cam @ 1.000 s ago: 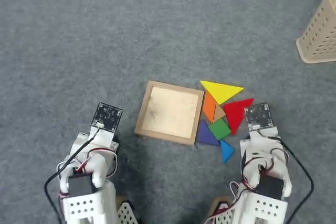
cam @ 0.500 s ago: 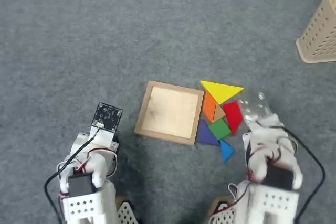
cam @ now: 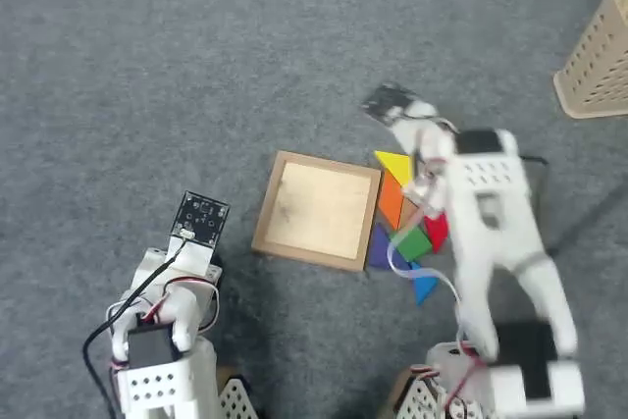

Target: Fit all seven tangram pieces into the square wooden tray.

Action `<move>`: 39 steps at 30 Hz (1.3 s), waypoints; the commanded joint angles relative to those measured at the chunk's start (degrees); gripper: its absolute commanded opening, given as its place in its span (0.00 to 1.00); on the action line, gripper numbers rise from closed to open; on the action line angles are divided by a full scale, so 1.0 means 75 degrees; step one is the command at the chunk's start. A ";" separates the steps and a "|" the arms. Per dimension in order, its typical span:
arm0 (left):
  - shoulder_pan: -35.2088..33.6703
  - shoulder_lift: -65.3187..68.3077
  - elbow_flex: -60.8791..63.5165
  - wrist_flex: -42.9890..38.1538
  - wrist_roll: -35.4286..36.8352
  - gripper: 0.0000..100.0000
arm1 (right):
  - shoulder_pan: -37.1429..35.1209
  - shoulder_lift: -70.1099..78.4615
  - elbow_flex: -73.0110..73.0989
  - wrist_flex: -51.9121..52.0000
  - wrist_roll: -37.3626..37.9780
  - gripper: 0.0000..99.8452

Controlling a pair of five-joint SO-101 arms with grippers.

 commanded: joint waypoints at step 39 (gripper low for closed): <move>0.0000 -0.0082 -0.0053 0.0023 0.0047 0.18 | 0.0955 0.2983 -0.3059 0.0850 0.0844 0.39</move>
